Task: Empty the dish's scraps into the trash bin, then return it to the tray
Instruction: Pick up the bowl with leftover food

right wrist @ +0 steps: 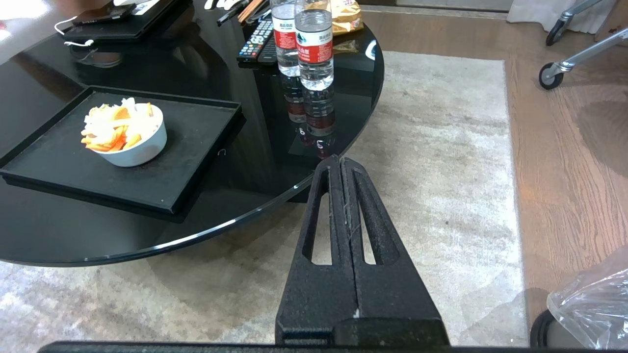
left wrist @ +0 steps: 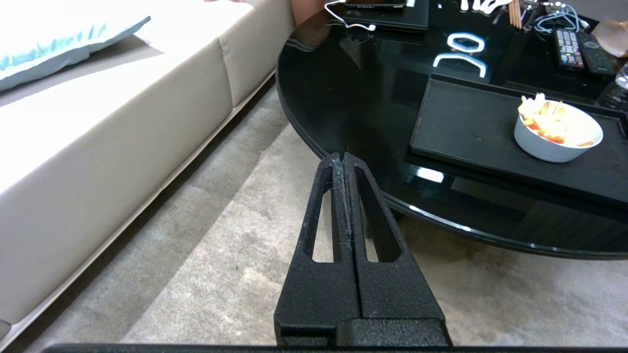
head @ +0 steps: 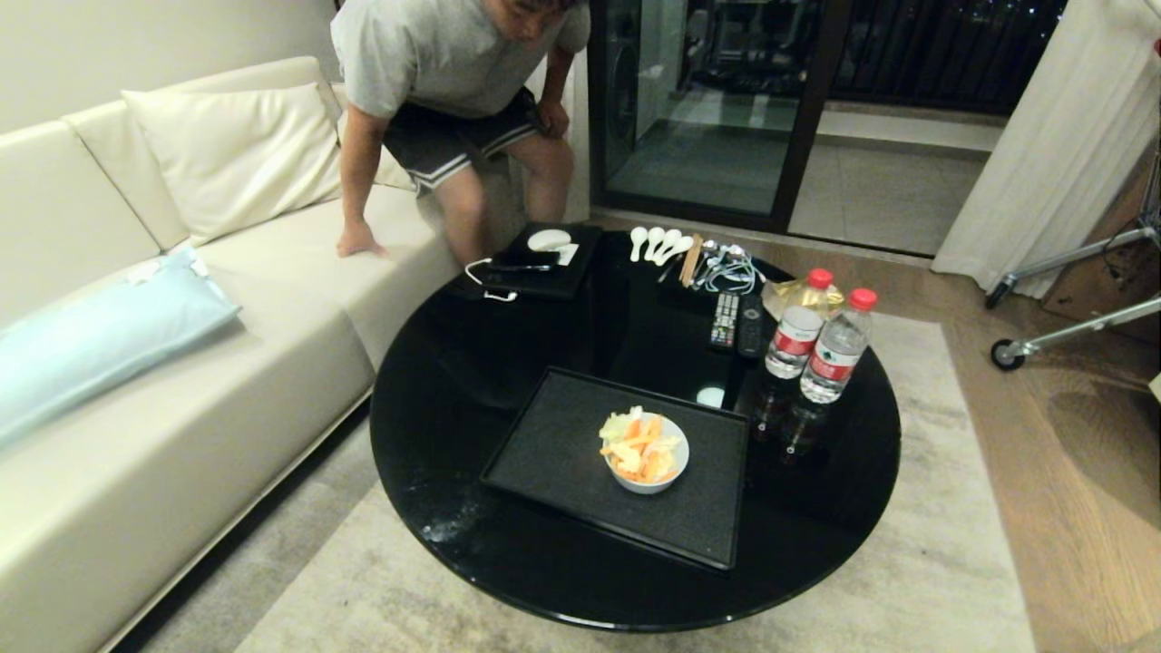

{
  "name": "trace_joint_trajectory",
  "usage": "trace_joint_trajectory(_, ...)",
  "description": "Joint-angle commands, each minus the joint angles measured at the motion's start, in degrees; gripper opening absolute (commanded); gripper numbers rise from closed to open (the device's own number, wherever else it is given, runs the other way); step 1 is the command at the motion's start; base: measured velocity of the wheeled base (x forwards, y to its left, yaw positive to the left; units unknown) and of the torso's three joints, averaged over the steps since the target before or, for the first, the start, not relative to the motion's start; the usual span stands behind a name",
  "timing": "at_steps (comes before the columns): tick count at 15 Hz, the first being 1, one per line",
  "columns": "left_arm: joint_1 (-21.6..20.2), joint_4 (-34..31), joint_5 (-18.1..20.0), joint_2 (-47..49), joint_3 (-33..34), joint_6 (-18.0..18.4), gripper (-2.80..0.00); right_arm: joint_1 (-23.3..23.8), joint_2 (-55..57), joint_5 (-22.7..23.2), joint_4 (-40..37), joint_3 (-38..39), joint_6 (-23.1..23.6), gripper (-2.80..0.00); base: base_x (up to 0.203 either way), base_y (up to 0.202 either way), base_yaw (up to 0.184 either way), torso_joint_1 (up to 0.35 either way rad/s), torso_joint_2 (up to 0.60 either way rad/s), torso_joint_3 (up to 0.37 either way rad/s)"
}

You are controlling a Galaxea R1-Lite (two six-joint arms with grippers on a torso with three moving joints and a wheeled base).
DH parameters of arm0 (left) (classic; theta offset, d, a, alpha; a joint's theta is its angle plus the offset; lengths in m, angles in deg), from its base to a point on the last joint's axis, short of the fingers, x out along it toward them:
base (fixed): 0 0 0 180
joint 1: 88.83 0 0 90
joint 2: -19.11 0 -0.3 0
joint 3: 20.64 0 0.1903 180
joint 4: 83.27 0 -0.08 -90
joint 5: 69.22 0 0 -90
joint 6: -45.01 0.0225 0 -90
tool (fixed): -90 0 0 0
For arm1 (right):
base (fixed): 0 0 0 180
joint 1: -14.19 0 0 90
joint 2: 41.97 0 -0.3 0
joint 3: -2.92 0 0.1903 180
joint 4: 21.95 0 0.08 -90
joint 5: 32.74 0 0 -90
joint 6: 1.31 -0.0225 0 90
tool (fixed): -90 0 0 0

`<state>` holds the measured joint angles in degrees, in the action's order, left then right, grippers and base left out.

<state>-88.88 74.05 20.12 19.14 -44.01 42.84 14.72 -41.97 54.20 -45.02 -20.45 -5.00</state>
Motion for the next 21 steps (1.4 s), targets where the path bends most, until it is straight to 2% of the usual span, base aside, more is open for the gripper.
trace_joint_trajectory(1,0.03,0.02,-0.04,-0.02,0.0,-0.03,-2.8,0.0,0.09,-0.02,0.06,0.0,-0.01,-2.8,0.0,0.0,0.0,0.0,0.0,0.0)
trace_joint_trajectory(8,-0.04,0.02,-0.04,-0.02,0.0,-0.03,-2.8,0.0,0.0,-0.01,0.06,0.0,0.33,-2.8,0.0,0.0,0.0,0.0,0.0,0.0)
trace_joint_trajectory(11,-0.04,0.02,-0.04,-0.02,0.0,-0.03,-2.8,0.0,0.06,0.63,0.78,-0.51,2.42,-2.8,0.0,0.0,0.0,0.0,0.0,0.0)
trace_joint_trajectory(14,-0.04,0.02,-0.04,-0.02,0.0,-0.03,-2.8,0.0,0.53,9.63,-0.1,-6.25,2.89,-2.8,0.0,0.0,0.0,0.0,0.0,0.0)
trace_joint_trajectory(18,-0.04,0.02,-0.04,-0.02,0.0,-0.03,-2.8,0.04,10.48,19.23,-2.5,-14.4,9.29,-2.8,0.0,0.0,0.0,0.0,0.0,0.0)
trace_joint_trajectory(21,-0.04,0.02,-0.04,-0.02,0.0,-0.03,-2.8,0.08,20.99,23.44,-2.67,-21.02,13.75,-2.8,0.0,0.0,0.0,0.0,0.0,0.0)
